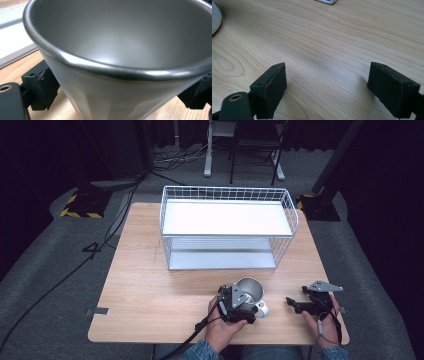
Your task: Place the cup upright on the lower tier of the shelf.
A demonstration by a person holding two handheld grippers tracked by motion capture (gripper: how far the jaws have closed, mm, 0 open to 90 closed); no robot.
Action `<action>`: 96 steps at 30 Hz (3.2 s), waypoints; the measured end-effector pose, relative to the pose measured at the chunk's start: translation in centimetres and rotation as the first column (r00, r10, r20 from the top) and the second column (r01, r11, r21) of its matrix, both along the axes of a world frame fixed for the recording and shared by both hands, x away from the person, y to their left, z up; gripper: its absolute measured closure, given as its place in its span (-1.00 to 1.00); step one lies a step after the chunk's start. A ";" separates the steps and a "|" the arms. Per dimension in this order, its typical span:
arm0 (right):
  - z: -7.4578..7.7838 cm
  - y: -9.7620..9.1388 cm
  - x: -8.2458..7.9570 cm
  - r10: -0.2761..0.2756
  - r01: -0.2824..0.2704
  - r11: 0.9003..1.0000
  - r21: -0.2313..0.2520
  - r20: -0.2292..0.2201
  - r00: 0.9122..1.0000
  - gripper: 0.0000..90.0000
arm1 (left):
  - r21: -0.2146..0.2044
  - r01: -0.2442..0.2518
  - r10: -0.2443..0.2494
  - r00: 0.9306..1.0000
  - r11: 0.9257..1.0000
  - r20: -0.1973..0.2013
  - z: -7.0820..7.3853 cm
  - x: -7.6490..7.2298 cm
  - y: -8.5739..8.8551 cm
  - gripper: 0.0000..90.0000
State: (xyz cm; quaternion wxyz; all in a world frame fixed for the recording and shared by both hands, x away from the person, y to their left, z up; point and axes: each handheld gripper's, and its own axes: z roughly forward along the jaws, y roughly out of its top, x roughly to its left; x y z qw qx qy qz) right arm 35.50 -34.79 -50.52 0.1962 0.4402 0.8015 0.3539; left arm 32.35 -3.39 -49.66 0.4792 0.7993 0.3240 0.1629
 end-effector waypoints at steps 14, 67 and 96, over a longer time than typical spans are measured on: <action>0.0 0.0 0.0 0.002 -0.002 1.000 0.000 0.002 1.000 -0.64 | -0.030 -0.015 0.016 0.999 0.999 0.031 1.1 0.5 1.3 -0.82; 0.0 0.1 -0.1 0.001 -0.001 1.000 0.002 0.003 1.000 -0.63 | -0.064 -0.223 0.230 0.964 0.973 0.130 4.7 11.6 5.2 -0.82; 0.0 0.1 -0.1 0.005 -0.005 1.000 0.001 0.003 1.000 -0.63 | -0.048 -0.340 0.343 0.934 0.939 0.095 1.6 14.6 4.4 -0.82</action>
